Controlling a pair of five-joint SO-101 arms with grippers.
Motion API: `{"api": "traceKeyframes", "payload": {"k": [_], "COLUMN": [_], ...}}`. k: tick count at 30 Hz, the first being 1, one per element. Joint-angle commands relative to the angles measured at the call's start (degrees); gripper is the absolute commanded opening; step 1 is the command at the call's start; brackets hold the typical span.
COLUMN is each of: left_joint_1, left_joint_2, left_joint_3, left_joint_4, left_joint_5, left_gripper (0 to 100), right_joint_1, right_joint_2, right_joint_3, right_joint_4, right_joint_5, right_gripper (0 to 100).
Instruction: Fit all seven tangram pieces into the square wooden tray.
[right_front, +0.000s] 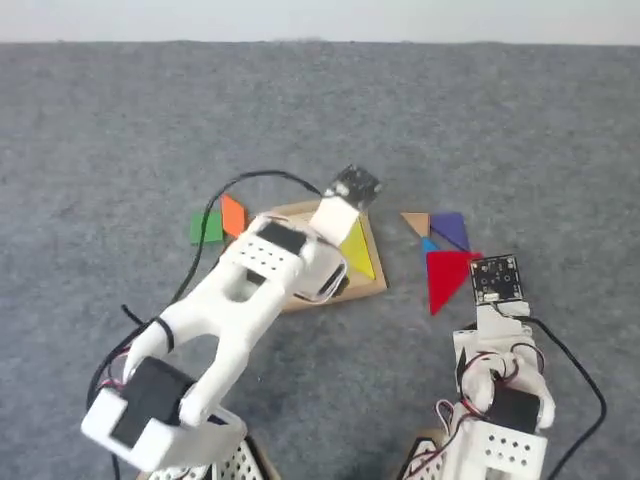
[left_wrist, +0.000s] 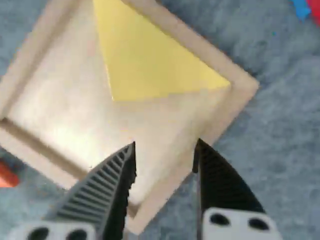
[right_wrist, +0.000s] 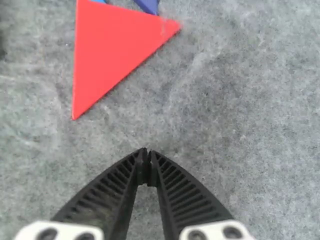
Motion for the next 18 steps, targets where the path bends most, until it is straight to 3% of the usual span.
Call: {"api": "traceKeyframes", "payload": {"k": [1,8,13,18], "left_joint_1": [-1.85,-3.16,4.66,4.84], "left_joint_2": [0.88,9.67,10.20,10.37], "left_joint_3": [-1.80,-5.93,-5.49,-5.76], "left_joint_4": [-2.37,-1.41,5.45,14.24], "left_joint_5": [0.79,-0.97,-11.78,-21.01], "left_gripper": [18,18,18,18], "right_joint_1": [0.92,0.92,0.92,0.92], "right_joint_2": [0.04,0.04,0.04,0.04], "right_joint_3": [0.79,0.79,0.79,0.79], "right_joint_4": [0.48,0.48,0.48,0.48], "right_joint_5": [0.62,0.62,0.62,0.62], "right_gripper": [0.6,0.6,0.6,0.6]}}
